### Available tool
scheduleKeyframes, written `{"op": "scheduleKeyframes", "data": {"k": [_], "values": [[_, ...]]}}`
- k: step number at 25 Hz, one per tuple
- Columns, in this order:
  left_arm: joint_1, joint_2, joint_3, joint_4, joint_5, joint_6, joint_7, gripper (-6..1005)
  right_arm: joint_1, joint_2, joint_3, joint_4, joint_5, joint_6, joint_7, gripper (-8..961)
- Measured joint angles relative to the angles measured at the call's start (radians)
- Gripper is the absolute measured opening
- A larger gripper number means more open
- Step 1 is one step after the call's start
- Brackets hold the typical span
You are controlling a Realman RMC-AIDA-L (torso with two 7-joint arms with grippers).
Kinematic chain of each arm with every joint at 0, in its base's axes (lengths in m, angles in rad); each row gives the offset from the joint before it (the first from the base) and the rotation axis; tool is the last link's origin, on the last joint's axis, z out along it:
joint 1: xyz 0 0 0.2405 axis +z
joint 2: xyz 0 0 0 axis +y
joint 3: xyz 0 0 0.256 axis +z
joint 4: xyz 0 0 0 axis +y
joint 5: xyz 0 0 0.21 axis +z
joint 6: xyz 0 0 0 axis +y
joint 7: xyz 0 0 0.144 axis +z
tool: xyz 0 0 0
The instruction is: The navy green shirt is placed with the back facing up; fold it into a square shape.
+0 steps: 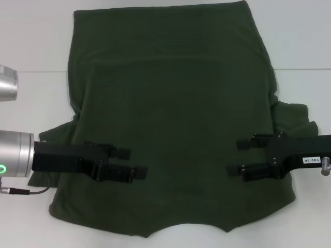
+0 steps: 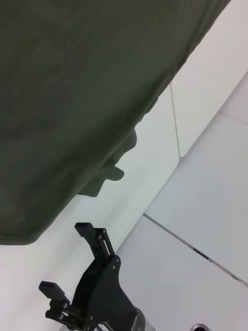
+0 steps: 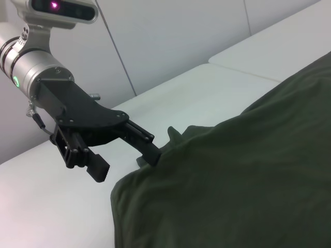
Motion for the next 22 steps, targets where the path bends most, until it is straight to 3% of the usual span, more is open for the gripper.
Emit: {"op": "scheduleKeyframes", "data": {"k": [15,19,22], "values": [[0.000,0.002,-0.002,0.000,-0.001,0.001,-0.002,908,-0.001,-0.002,0.002,-0.006,0.002,-0.006,0.012,944],[-0.004,0.005,-0.059,0.002,-0.008,-0.029,-0.097,908,0.003,-0.007,0.038,-0.007,0.031,0.031,0.114,944],[-0.012,0.026,-0.153,0.003,-0.008,-0.061,-0.247,908,0.020,-0.023,0.065,-0.002,0.055,0.068,0.239,944]]}}
